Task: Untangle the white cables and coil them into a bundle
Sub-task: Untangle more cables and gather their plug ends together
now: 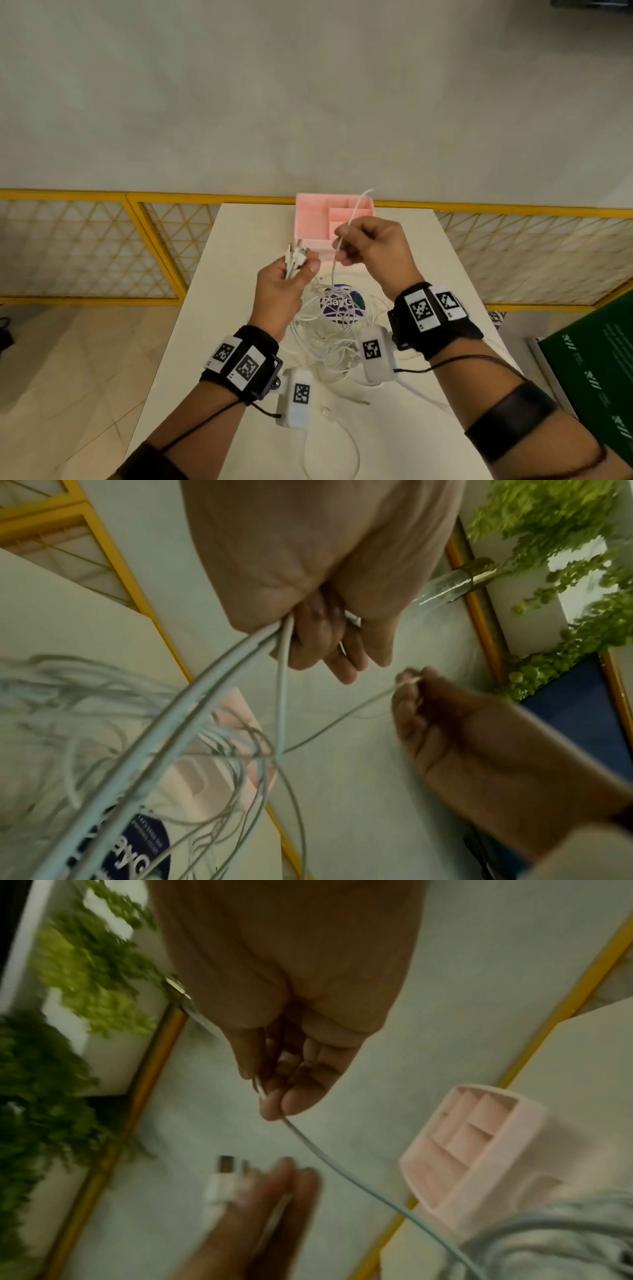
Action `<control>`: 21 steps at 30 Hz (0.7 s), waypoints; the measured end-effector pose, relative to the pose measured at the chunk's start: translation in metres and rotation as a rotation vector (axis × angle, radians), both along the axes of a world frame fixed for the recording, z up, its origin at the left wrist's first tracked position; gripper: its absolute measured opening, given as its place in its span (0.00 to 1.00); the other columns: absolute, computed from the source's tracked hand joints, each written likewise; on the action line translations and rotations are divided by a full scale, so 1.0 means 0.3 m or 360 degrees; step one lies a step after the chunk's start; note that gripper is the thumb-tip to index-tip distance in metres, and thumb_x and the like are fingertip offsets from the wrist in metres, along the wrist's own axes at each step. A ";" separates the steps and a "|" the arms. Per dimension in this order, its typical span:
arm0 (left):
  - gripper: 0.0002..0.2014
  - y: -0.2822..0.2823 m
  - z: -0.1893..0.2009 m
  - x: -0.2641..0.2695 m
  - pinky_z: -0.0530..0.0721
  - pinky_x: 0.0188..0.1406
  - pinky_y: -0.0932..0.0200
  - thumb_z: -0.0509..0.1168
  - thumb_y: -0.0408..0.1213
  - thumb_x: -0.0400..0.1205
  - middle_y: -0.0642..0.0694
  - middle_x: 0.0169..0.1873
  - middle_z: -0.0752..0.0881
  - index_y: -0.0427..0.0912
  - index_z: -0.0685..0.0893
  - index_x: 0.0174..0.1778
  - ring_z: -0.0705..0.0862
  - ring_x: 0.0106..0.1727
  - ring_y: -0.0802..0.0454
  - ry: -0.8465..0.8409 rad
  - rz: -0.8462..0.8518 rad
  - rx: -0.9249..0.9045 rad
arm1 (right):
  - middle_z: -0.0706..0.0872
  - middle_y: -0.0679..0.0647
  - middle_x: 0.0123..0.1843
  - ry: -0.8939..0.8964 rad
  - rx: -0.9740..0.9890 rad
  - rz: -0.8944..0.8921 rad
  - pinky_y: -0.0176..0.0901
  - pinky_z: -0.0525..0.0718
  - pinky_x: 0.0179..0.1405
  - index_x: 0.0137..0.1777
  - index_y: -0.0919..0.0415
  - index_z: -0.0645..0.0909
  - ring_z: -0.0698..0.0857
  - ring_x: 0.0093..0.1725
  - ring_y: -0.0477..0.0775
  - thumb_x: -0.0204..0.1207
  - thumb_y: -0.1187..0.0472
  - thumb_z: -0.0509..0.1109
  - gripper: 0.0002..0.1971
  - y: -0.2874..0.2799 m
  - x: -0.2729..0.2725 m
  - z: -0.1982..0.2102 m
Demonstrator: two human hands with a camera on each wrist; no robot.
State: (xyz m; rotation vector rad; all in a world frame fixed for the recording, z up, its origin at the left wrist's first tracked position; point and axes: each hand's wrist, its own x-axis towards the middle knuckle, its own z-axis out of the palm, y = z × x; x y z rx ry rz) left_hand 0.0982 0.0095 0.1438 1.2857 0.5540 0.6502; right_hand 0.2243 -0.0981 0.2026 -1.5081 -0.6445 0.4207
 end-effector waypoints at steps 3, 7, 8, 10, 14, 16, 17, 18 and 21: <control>0.08 -0.036 -0.028 0.018 0.70 0.21 0.77 0.72 0.28 0.81 0.62 0.24 0.84 0.33 0.89 0.55 0.74 0.20 0.68 0.0049 -0.0109 0.0086 | 0.89 0.64 0.38 0.0043 0.0165 0.0051 0.47 0.86 0.32 0.47 0.80 0.81 0.84 0.31 0.59 0.83 0.68 0.68 0.11 0.014 -0.023 0.080; 0.06 -0.038 -0.085 0.022 0.84 0.43 0.65 0.76 0.28 0.77 0.41 0.44 0.93 0.35 0.92 0.50 0.89 0.41 0.57 0.0153 -0.0161 0.0197 | 0.88 0.65 0.39 0.0054 0.0385 0.0082 0.47 0.84 0.33 0.47 0.75 0.82 0.84 0.31 0.59 0.84 0.68 0.66 0.08 0.010 -0.039 0.169; 0.05 -0.034 -0.097 0.019 0.85 0.46 0.62 0.77 0.29 0.77 0.39 0.45 0.93 0.37 0.92 0.48 0.89 0.43 0.54 0.0197 -0.0171 0.0239 | 0.88 0.65 0.39 0.0061 0.0466 0.0091 0.48 0.84 0.34 0.47 0.72 0.83 0.84 0.32 0.60 0.84 0.68 0.66 0.07 0.003 -0.034 0.190; 0.03 -0.019 -0.123 0.009 0.85 0.45 0.62 0.78 0.31 0.76 0.41 0.42 0.93 0.40 0.93 0.45 0.88 0.41 0.55 0.0268 -0.0162 0.0295 | 0.88 0.66 0.40 0.0071 0.0598 0.0081 0.48 0.84 0.35 0.48 0.69 0.83 0.84 0.33 0.60 0.84 0.68 0.67 0.06 -0.011 -0.014 0.221; 0.02 0.010 -0.125 -0.003 0.79 0.30 0.73 0.77 0.30 0.77 0.51 0.32 0.90 0.38 0.91 0.43 0.82 0.28 0.63 0.0239 0.0039 0.0129 | 0.88 0.66 0.44 0.0133 0.0483 0.0007 0.48 0.86 0.36 0.51 0.70 0.85 0.86 0.36 0.61 0.82 0.69 0.69 0.04 -0.022 0.012 0.169; 0.03 0.020 -0.109 0.002 0.72 0.20 0.73 0.76 0.30 0.77 0.50 0.30 0.87 0.36 0.90 0.44 0.74 0.19 0.65 0.0193 0.0091 -0.0050 | 0.89 0.63 0.46 0.0105 0.0150 0.0045 0.51 0.89 0.40 0.51 0.70 0.85 0.88 0.37 0.60 0.81 0.70 0.70 0.04 -0.022 0.002 0.073; 0.04 0.024 -0.099 0.006 0.68 0.17 0.70 0.76 0.31 0.77 0.48 0.29 0.85 0.36 0.90 0.44 0.69 0.17 0.63 0.0175 0.0097 -0.0102 | 0.89 0.61 0.48 0.0077 -0.0057 0.0095 0.54 0.90 0.43 0.53 0.69 0.85 0.89 0.38 0.59 0.81 0.69 0.70 0.05 -0.022 -0.010 0.014; 0.05 0.025 -0.088 0.010 0.64 0.16 0.68 0.76 0.32 0.78 0.48 0.28 0.82 0.35 0.90 0.45 0.65 0.17 0.61 0.0159 0.0085 -0.0135 | 0.90 0.58 0.48 0.0060 -0.0248 0.0155 0.58 0.91 0.46 0.55 0.68 0.85 0.90 0.39 0.57 0.81 0.67 0.71 0.06 -0.021 -0.024 -0.046; 0.04 0.014 -0.047 0.016 0.62 0.15 0.69 0.73 0.30 0.80 0.54 0.20 0.77 0.33 0.87 0.46 0.64 0.16 0.61 0.0084 -0.0007 -0.0129 | 0.89 0.57 0.41 0.0056 -0.0544 0.0328 0.61 0.89 0.49 0.51 0.65 0.88 0.89 0.39 0.57 0.80 0.64 0.72 0.05 -0.012 -0.067 -0.186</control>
